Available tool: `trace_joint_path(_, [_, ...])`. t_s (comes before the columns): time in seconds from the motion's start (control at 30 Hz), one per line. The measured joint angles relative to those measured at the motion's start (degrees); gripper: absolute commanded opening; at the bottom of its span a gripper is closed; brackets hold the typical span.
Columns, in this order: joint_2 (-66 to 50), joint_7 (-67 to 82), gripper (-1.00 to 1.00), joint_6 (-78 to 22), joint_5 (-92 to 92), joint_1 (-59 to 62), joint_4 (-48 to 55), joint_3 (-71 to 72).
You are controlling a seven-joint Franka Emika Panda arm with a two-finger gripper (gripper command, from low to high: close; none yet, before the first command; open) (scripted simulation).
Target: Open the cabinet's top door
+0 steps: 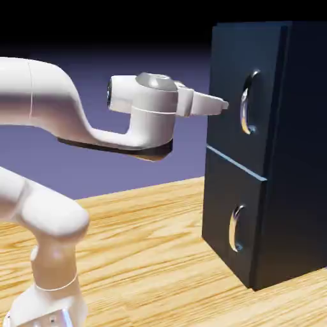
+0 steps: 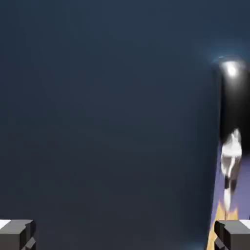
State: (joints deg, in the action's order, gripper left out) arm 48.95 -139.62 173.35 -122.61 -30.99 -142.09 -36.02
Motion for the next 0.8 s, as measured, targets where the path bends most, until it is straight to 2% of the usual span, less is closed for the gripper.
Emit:
trace_joint_path(0.4, [3.97,-23.7,0.0,-0.16,-29.9,-7.39,4.61,-8.78])
trace_joint_path(0.47, [4.17,-24.85,0.0,-0.17,-31.36,-7.75,4.83,-9.21])
trace_joint_path(0.6, [-0.17,-26.13,0.0,-2.57,-33.27,-16.05,10.24,-14.33])
trace_joint_path(0.63, [-1.03,-26.38,-1.0,-3.05,-33.65,-17.7,11.31,-15.35])
trace_joint_path(0.7, [-1.04,-26.38,-1.0,-3.05,-33.65,-17.7,11.32,-15.35])
trace_joint_path(0.8, [-1.59,-26.36,-1.0,-5.49,-30.22,-11.48,7.84,-10.27])
